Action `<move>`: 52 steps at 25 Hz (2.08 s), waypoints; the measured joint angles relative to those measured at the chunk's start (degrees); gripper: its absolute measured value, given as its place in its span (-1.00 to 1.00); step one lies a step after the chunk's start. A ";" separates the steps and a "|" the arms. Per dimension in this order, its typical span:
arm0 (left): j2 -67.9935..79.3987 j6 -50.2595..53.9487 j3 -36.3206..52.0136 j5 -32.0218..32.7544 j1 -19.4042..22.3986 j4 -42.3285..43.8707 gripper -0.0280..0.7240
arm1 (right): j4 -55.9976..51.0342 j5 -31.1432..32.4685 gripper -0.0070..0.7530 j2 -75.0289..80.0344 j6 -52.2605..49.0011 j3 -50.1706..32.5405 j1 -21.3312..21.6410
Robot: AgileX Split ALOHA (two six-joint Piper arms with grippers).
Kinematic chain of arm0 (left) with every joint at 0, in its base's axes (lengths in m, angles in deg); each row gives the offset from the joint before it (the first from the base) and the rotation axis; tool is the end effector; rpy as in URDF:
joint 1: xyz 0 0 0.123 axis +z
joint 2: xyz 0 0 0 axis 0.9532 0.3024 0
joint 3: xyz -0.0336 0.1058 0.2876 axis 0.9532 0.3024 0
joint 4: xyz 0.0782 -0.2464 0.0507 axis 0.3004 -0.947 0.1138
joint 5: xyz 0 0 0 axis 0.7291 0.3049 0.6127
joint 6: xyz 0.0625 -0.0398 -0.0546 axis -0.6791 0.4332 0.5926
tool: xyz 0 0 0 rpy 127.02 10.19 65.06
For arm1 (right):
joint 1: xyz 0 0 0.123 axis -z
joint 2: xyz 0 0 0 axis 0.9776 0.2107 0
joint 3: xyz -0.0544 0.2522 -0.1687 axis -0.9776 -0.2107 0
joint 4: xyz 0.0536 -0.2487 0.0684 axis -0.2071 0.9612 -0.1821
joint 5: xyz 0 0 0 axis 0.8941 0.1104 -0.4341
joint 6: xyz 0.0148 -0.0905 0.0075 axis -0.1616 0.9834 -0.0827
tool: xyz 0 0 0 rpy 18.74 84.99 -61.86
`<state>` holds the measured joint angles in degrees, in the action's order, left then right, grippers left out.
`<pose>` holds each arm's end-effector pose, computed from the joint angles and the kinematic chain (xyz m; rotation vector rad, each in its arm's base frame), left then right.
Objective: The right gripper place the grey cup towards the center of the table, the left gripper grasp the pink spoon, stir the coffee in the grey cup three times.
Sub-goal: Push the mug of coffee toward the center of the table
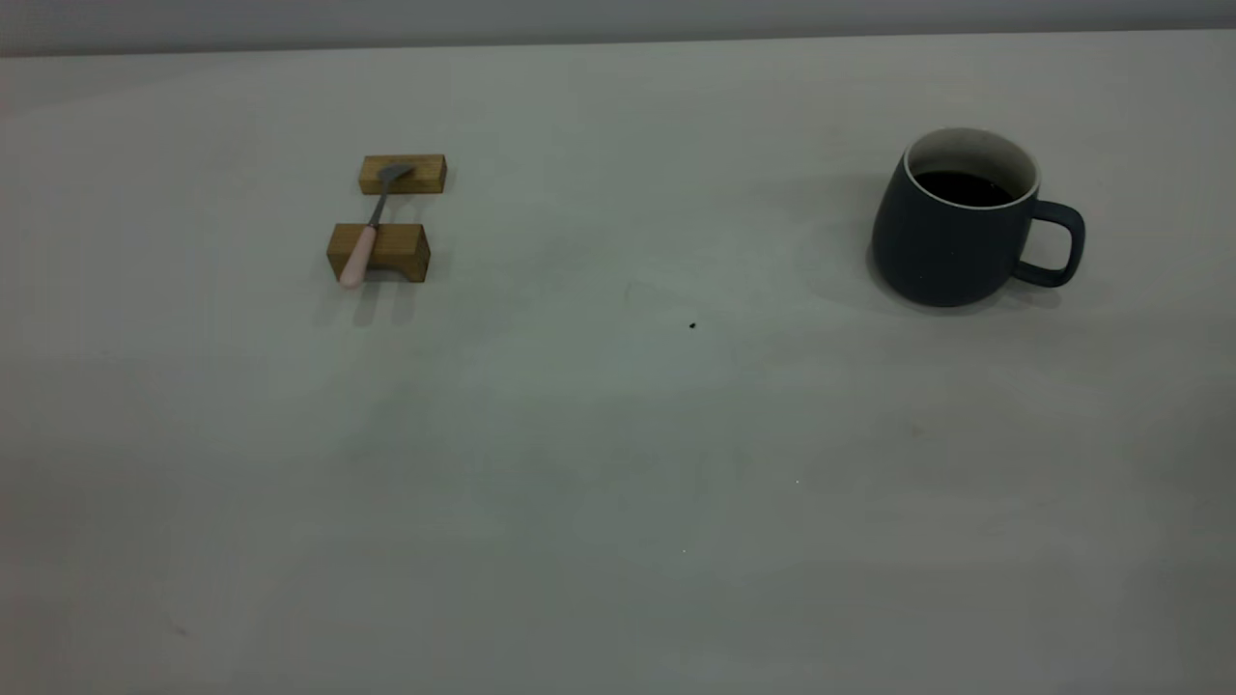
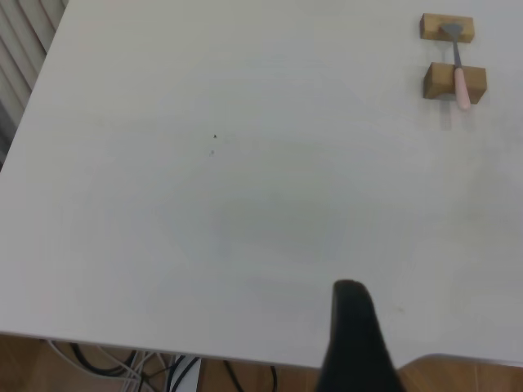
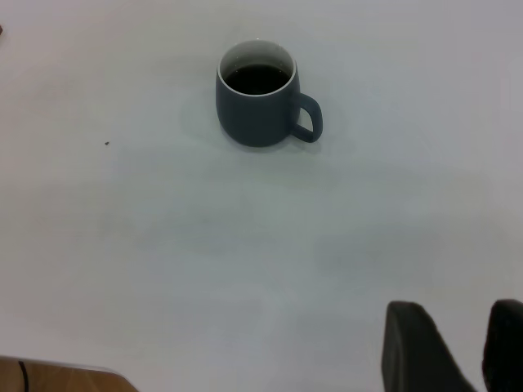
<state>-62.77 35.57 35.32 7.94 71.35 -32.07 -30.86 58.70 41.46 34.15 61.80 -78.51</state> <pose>-0.0216 0.0091 0.2732 -0.1330 2.0996 0.0342 -0.0145 0.0066 0.2683 -0.1446 2.1611 0.0391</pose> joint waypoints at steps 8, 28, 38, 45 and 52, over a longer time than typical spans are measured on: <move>0.00 0.00 0.00 0.00 0.00 0.00 0.62 | 0.00 0.00 -0.35 0.00 0.00 0.00 0.00; 0.00 -0.06 0.00 0.00 0.00 0.00 0.62 | -0.17 0.00 -0.35 0.00 -0.52 0.00 0.00; 0.00 0.00 0.00 0.00 0.00 0.00 0.62 | -1.38 -1.30 0.16 5.99 -2.72 3.77 0.00; 0.00 0.00 0.00 0.00 0.00 0.00 0.62 | -1.32 -9.50 0.92 31.85 0.91 9.80 0.00; 0.00 0.00 0.00 0.00 0.00 0.05 0.62 | -1.32 -17.56 0.93 58.33 10.14 14.71 0.00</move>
<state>-62.77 35.56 35.32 7.94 71.35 -32.02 -32.18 41.14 99.78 44.28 76.51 -78.51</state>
